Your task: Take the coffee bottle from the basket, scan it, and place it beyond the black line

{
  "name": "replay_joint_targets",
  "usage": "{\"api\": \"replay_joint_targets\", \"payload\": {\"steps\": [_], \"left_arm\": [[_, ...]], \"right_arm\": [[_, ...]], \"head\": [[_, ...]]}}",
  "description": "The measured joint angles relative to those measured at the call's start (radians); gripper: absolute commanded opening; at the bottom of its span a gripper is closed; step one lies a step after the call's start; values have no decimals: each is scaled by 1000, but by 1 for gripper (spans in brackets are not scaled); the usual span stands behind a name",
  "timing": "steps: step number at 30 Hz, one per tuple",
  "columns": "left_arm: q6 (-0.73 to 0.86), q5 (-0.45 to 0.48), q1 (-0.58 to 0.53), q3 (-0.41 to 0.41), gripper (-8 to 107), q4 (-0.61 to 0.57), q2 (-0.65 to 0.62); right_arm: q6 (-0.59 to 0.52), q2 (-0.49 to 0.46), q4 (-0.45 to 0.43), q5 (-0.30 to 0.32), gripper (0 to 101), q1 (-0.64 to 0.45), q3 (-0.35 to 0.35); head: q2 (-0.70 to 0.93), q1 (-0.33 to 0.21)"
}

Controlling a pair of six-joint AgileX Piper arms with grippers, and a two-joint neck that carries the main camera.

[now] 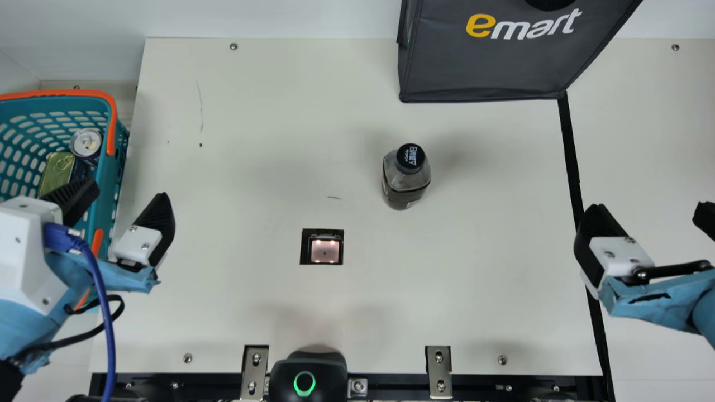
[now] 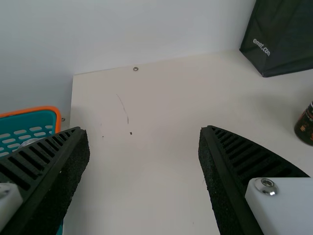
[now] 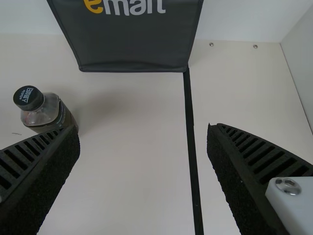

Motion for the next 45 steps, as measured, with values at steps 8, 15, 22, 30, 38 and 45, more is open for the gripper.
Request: {"api": "replay_joint_targets", "payload": {"steps": [8, 15, 22, 30, 38, 45], "left_arm": [[0, 0, 0, 0, 90, 0, 0], [0, 0, 0, 0, 90, 0, 0], [0, 0, 0, 0, 90, 0, 0], [0, 0, 0, 0, 90, 0, 0], [0, 0, 0, 0, 90, 0, 0], [0, 0, 0, 0, 90, 0, 0]], "right_arm": [[0, 0, 0, 0, 91, 0, 0], [0, 0, 0, 0, 91, 0, 0], [0, 18, 0, -1, 91, 3, -19], [-20, 91, 16, -9, 91, 11, -71], [-58, 173, 50, -28, 91, -2, -113], [-106, 242, 80, -45, 91, -29, -140]], "head": [[-2, 0], [0, 0], [0, 0], [0, 0], [0, 0], [0, 0]]}}
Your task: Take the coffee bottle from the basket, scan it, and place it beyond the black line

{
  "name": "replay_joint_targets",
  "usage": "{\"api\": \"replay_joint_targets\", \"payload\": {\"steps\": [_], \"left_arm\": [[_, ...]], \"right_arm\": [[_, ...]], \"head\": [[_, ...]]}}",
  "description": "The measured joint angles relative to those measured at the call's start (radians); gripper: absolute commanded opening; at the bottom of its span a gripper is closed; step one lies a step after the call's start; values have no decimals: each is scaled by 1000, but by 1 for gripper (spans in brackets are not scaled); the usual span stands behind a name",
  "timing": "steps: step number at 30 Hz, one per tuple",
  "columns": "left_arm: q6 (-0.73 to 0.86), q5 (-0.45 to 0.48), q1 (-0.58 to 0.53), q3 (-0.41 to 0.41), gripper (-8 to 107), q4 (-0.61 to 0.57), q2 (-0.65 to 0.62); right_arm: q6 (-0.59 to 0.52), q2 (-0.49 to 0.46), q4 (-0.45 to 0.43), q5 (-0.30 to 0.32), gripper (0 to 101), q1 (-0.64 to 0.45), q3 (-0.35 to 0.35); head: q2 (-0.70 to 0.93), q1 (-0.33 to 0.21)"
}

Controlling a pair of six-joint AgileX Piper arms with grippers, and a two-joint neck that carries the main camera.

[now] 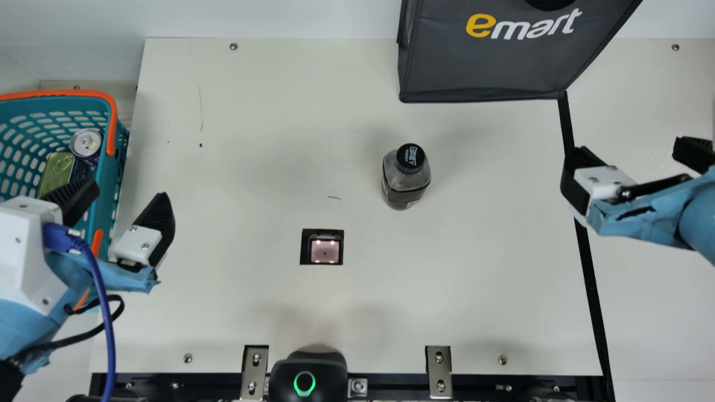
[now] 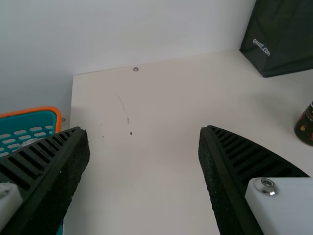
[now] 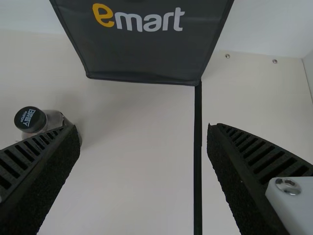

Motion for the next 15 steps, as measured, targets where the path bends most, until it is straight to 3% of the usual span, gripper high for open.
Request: {"api": "replay_joint_targets", "payload": {"steps": [15], "left_arm": [[0, 0, 0, 0, 90, 0, 0]], "right_arm": [[-22, 73, -7, -66, 91, 17, 1]], "head": [[0, -2]]}}
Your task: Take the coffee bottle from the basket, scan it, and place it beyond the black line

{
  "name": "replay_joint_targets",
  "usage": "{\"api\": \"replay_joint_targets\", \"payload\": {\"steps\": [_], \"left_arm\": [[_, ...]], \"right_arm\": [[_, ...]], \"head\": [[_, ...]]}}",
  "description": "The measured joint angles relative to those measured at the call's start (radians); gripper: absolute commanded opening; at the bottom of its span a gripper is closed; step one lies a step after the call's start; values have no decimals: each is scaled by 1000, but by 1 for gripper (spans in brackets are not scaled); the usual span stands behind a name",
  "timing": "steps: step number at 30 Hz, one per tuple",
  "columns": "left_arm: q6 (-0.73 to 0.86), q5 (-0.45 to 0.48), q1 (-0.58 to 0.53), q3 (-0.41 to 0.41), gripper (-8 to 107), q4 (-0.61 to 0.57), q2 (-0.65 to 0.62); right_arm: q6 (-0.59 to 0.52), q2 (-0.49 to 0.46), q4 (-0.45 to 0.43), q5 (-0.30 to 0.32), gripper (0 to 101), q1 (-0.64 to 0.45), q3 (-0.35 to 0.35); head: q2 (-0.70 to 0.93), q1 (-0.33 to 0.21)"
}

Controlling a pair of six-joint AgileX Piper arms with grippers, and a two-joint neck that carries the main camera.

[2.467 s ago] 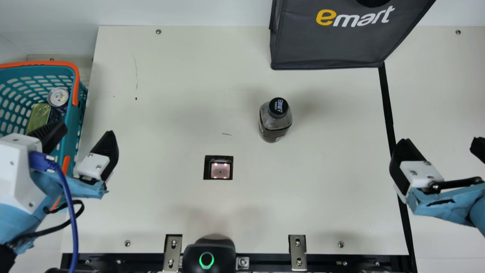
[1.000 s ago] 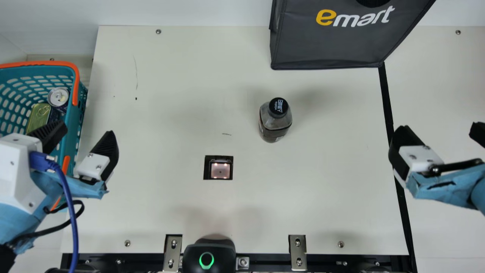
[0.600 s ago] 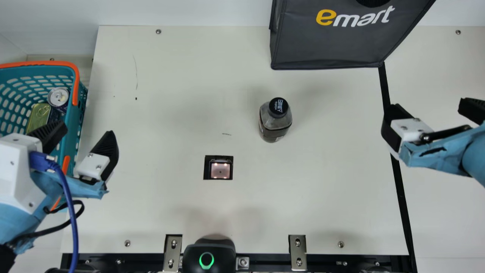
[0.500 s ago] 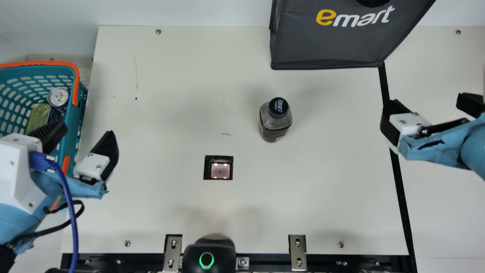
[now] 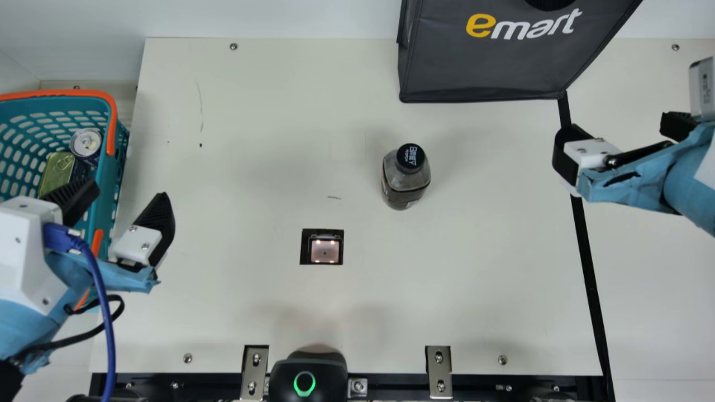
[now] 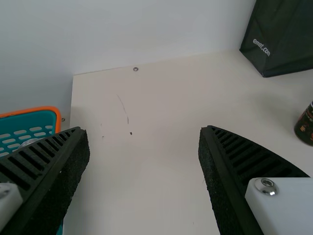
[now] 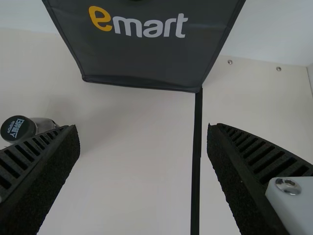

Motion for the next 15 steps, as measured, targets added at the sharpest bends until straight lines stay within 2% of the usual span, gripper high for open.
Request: {"api": "replay_joint_targets", "payload": {"steps": [15], "left_arm": [[0, 0, 0, 0, 90, 0, 0]], "right_arm": [[115, 40, -93, -50, 91, 153, 16]], "head": [[0, 2]]}}
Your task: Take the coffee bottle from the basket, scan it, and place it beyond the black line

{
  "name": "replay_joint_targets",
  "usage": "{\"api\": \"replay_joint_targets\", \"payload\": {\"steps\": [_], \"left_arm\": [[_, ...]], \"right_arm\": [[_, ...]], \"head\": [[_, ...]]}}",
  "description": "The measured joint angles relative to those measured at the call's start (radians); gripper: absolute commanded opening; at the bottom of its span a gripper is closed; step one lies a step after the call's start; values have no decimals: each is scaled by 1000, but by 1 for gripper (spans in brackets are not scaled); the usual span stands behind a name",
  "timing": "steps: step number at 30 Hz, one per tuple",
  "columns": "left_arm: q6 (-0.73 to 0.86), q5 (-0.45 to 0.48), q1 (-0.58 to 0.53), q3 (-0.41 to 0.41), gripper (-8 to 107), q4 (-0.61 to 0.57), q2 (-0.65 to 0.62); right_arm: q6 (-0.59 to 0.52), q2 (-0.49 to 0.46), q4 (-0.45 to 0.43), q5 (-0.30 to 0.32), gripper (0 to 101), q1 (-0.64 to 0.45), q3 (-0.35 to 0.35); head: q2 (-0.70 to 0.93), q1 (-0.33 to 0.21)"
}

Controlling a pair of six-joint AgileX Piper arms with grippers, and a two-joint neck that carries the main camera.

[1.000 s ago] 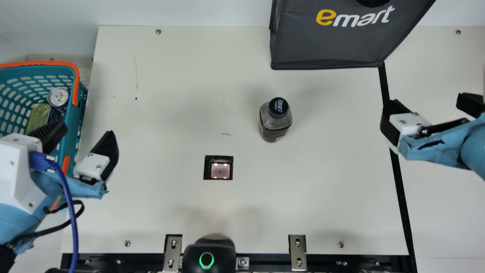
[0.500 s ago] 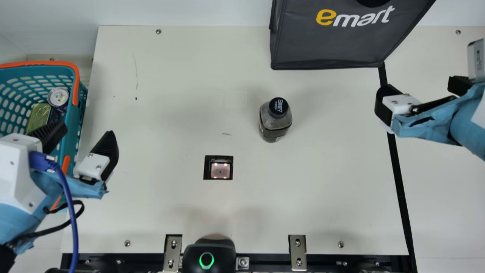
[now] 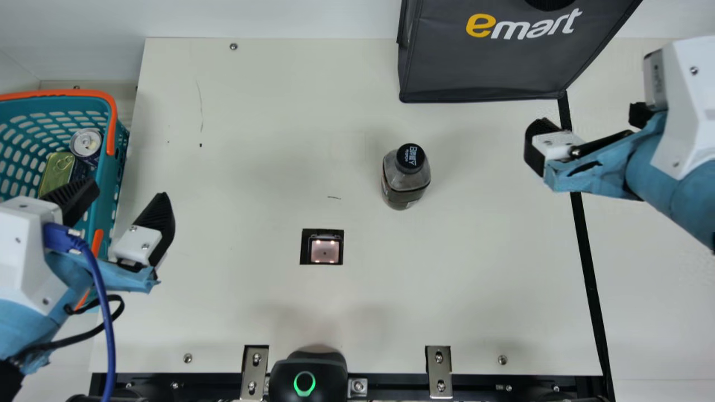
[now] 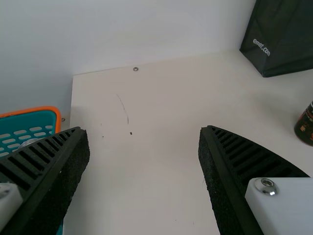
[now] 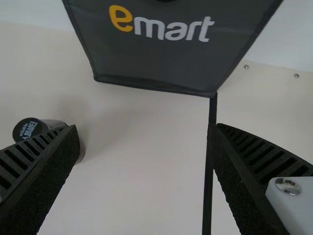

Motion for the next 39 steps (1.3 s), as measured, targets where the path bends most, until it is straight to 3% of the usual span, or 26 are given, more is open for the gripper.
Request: {"api": "replay_joint_targets", "payload": {"steps": [18, 39], "left_arm": [[0, 0, 0, 0, 90, 0, 0], [0, 0, 0, 0, 90, 0, 0]], "right_arm": [[121, 54, -79, -28, 91, 230, -2], [152, 168, -87, -76, 91, 350, -19]], "head": [[0, 0], [0, 0]]}}
